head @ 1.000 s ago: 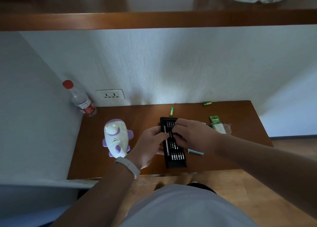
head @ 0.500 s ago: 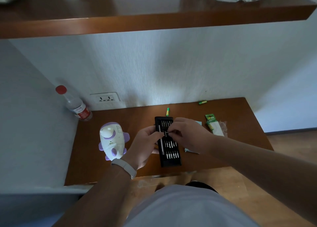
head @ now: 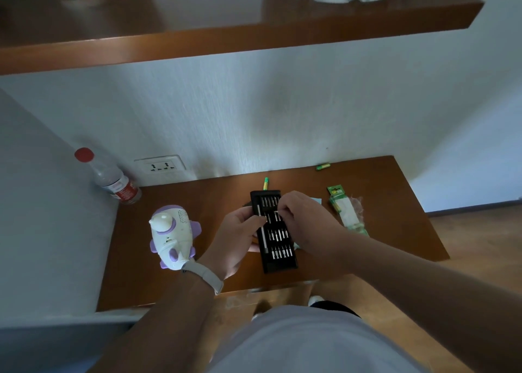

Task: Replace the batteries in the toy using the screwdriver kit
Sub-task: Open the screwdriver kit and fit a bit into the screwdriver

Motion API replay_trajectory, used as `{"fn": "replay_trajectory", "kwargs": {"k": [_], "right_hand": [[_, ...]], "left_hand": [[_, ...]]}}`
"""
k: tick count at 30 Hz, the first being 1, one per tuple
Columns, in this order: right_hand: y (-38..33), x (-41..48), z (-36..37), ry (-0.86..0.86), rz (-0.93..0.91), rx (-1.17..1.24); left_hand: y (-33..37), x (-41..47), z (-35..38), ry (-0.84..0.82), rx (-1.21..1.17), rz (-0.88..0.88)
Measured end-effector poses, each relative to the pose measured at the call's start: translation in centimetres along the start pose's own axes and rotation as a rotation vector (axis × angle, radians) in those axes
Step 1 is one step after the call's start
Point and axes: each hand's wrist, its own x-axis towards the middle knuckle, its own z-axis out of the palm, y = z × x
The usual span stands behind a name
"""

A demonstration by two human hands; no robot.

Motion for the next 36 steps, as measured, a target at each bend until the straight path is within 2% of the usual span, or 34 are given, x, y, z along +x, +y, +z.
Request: {"fn": "replay_trajectory", "kwargs": {"k": [3, 5, 7, 10, 12, 14, 22, 28, 36], "right_hand": [[1.0, -0.2, -0.3, 0.128, 0.085, 0.181], [1.9, -0.1, -0.7, 0.140, 0.198, 0.325], [2.8, -0.1, -0.9, 0.122, 0.363, 0.609], [3.3, 0.0, -1.6, 0.073, 0.585, 1.200], [3.3, -0.1, -2.0, 0.035, 0.642, 1.516], [3.2, -0.2, -2.5, -0.004, 0.649, 1.657], [3.4, 0.4, -3.1, -0.081, 0.733, 1.805], [4.0, 0.2, -3.0, -0.298, 0.566, 1.601], [5.7, -0.2, -3.8, -0.237, 0.473, 1.537]], "left_hand": [[0.5, 0.1, 0.7, 0.006, 0.002, 0.003], [0.9, 0.2, 1.1, 0.015, 0.011, 0.007], [1.4, 0.4, 1.5, 0.034, 0.012, 0.006], [2.0, 0.6, 2.3, 0.068, 0.022, 0.015], [2.4, 0.6, 2.9, 0.088, 0.029, 0.020], [3.0, 0.6, 3.5, 0.104, 0.026, 0.026], [4.2, 0.7, 5.2, 0.166, 0.027, 0.049], [4.5, 1.3, 6.4, 0.164, -0.029, 0.039], [3.9, 1.9, 8.0, 0.234, 0.066, 0.132]]}}
